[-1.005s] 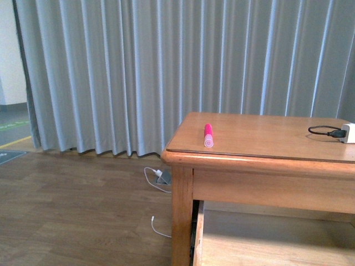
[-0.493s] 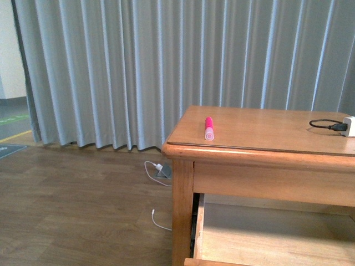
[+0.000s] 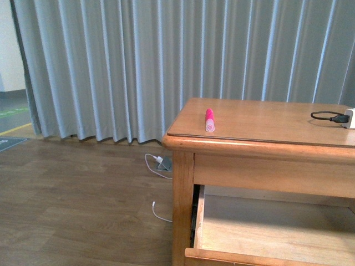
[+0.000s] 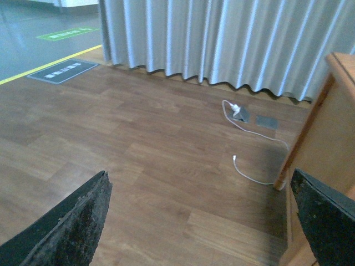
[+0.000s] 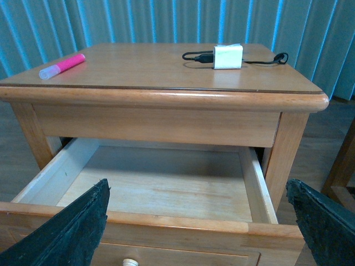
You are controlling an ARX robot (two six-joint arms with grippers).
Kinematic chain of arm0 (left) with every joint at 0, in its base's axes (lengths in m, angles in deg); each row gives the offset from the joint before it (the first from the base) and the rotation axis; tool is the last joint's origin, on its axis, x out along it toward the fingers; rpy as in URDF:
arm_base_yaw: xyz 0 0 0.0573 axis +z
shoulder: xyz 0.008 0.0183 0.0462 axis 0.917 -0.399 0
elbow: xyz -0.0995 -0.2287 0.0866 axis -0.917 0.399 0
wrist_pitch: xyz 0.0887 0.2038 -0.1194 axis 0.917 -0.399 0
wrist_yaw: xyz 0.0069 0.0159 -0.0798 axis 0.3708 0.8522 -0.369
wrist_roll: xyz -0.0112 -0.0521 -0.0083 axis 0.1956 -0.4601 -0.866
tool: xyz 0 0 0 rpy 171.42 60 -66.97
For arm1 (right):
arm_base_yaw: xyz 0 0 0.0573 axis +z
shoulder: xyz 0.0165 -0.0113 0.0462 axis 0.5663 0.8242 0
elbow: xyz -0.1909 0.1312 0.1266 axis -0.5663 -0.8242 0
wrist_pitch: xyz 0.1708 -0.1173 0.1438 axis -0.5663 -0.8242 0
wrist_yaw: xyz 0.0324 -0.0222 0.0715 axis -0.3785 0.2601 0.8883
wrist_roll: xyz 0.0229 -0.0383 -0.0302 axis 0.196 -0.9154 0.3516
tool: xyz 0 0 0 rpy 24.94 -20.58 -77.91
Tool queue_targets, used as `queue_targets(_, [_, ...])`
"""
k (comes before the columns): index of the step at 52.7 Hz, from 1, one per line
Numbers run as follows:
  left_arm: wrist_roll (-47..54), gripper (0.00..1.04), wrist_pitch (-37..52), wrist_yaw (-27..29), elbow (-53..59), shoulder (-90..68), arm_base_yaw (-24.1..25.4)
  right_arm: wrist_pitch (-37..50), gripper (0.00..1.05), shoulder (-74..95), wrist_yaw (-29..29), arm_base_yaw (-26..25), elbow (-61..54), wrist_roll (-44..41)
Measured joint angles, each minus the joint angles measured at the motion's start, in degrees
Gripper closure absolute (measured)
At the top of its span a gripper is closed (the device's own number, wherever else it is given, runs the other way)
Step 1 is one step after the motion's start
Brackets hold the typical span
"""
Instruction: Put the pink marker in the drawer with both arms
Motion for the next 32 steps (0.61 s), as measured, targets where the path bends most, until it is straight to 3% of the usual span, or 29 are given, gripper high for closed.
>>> queue_targets(11, [4.8, 0.06, 2.9, -15.0, -14.1, -18.2, -1.1, 0.0, 0.08, 0.0, 0.0, 0.0, 0.0, 0.0])
queue_targets(18, [5.8, 0.06, 2.9, -20.2, -23.9, -29.0, -2.2, 0.0, 0.08, 0.0, 0.0, 0.0, 0.0, 0.0])
queue_targets(32, [6.7, 0.06, 0.2, -25.2, -42.2, -46.6, -4.5, 0.0, 0.08, 0.0, 0.0, 0.0, 0.0, 0.0])
